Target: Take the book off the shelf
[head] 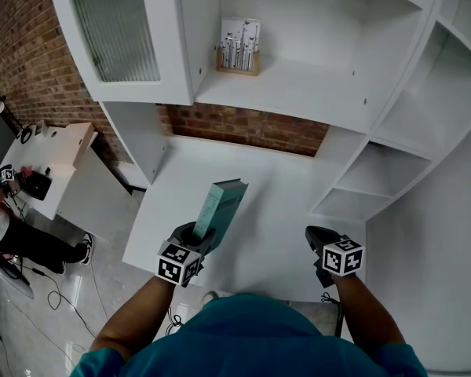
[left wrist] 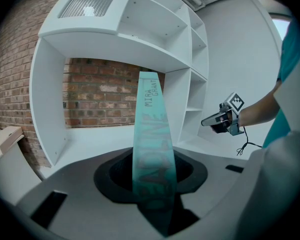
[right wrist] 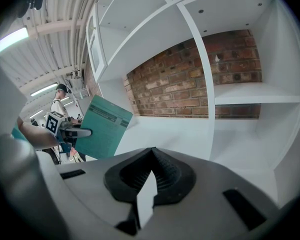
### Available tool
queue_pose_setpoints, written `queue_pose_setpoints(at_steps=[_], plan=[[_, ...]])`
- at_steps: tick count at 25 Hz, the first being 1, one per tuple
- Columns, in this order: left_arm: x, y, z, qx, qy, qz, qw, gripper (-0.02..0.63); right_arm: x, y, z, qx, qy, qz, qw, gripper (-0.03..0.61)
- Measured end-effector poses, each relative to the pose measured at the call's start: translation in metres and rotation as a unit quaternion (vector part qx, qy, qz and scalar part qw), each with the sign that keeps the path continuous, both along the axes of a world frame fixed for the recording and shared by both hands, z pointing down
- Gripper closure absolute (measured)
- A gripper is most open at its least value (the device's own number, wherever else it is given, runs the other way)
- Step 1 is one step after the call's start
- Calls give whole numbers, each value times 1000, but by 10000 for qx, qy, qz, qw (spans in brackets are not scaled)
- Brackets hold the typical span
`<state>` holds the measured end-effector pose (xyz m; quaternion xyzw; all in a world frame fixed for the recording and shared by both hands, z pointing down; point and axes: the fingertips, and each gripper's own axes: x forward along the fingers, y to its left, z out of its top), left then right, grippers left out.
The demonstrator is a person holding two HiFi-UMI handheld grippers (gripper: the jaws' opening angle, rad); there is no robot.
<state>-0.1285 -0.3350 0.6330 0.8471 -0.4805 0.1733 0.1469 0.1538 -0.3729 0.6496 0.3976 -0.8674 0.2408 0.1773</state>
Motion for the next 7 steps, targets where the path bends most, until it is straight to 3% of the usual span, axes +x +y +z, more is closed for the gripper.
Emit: queue_pose_setpoints(at_steps=[7], plan=[[0, -1, -2, 38, 18, -1, 10000, 454, 0, -1, -2, 22, -21, 7, 10000, 560]])
